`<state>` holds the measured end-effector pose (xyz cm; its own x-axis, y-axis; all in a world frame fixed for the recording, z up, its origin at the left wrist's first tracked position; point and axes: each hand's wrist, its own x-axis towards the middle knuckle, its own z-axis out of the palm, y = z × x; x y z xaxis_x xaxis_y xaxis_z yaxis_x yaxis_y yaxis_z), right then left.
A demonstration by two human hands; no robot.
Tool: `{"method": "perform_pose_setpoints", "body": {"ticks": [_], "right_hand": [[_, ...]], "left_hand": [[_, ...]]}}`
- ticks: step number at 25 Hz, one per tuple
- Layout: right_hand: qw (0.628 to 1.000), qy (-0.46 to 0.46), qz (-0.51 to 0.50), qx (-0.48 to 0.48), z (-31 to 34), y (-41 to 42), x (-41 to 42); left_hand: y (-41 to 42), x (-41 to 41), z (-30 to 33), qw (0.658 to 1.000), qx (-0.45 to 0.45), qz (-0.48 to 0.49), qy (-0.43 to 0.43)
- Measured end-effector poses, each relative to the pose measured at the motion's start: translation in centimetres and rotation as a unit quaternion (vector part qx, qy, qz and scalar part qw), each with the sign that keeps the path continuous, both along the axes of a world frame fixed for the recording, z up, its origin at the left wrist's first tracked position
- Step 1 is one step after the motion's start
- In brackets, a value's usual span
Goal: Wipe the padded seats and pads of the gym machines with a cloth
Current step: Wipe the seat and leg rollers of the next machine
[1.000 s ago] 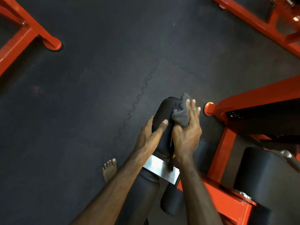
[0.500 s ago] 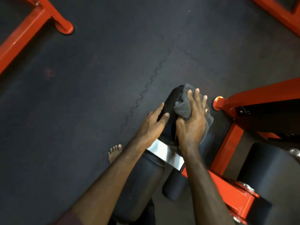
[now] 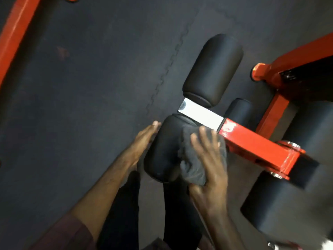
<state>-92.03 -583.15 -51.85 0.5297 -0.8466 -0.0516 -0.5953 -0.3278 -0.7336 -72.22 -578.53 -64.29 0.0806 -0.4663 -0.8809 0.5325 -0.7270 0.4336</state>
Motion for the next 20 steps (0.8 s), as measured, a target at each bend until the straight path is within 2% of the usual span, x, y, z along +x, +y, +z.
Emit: {"method": "perform_pose_setpoints", "body": {"ticks": [2, 5, 9, 11, 13, 16, 18, 20], "right_hand": [[0.997, 0.054, 0.050, 0.008, -1.7, 5.8, 0.6], [0.992, 0.112, 0.048, -0.035, -5.3, 10.3, 3.1], [0.980, 0.106, -0.157, -0.052, -7.5, 4.7, 6.5], [0.972, 0.058, -0.224, -0.034, -7.6, 4.5, 6.8], [0.967, 0.039, -0.249, -0.030, -7.4, 8.9, 6.3], [0.972, 0.039, -0.232, -0.015, -6.9, 15.9, 5.5], [0.974, 0.008, -0.225, 0.006, -6.8, 13.1, 5.7], [0.972, 0.017, -0.236, 0.013, -6.8, 7.3, 6.6]], "left_hand": [[2.2, -1.2, -0.9, 0.995, 0.027, 0.021, 0.097], [3.4, -1.5, -1.4, 0.989, 0.020, -0.006, 0.148], [3.2, -1.9, -2.3, 0.997, -0.058, 0.037, 0.025], [3.3, -2.3, -2.9, 0.998, -0.058, 0.016, 0.015], [3.4, -2.4, -2.3, 0.999, -0.032, 0.008, -0.028], [3.0, -2.8, -1.2, 0.996, -0.002, 0.012, -0.090], [2.8, -3.0, -0.8, 0.993, -0.028, 0.013, -0.115], [2.8, -3.1, -1.0, 0.989, -0.049, 0.000, -0.140]]}}
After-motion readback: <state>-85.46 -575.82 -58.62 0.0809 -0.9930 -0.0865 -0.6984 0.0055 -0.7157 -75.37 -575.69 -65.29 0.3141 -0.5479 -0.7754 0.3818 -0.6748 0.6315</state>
